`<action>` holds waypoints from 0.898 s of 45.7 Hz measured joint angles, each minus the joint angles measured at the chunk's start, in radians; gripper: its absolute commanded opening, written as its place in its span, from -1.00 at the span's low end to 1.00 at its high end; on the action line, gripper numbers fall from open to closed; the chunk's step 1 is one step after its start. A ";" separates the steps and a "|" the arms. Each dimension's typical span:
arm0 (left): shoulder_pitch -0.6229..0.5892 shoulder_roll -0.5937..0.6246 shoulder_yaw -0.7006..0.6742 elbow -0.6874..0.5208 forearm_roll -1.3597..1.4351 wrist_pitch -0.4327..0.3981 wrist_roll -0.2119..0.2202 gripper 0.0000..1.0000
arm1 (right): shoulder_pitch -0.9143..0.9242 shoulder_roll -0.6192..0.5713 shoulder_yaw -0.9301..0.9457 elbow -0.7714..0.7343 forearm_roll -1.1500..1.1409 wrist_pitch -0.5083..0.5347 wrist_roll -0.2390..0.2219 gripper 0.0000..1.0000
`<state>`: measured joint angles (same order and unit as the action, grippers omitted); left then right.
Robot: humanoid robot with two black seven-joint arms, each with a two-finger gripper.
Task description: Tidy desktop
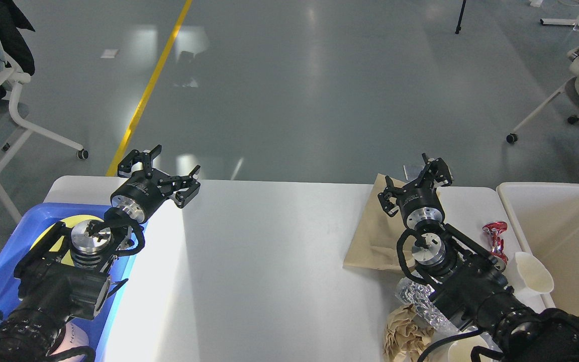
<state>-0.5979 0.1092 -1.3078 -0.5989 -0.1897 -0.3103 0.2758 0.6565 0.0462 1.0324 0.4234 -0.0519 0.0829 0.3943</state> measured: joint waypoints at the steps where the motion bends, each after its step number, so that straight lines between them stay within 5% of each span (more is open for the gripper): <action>1: 0.000 -0.002 0.003 0.008 0.009 -0.016 -0.009 0.94 | 0.000 0.000 0.000 0.000 0.000 0.000 0.000 1.00; 9: 0.001 -0.003 0.062 0.051 0.088 -0.115 -0.082 0.94 | 0.000 0.000 0.000 0.000 0.000 0.000 0.001 1.00; 19: 0.005 -0.001 0.085 0.063 0.105 -0.140 -0.161 0.95 | 0.000 0.000 0.000 0.000 0.000 0.000 0.001 1.00; 41: 0.023 -0.009 0.070 0.064 0.092 -0.142 -0.182 0.94 | 0.000 0.000 0.000 0.000 0.000 0.000 0.001 1.00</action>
<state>-0.5752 0.0997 -1.2376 -0.5353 -0.0975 -0.4522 0.0936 0.6565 0.0460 1.0324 0.4235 -0.0518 0.0829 0.3954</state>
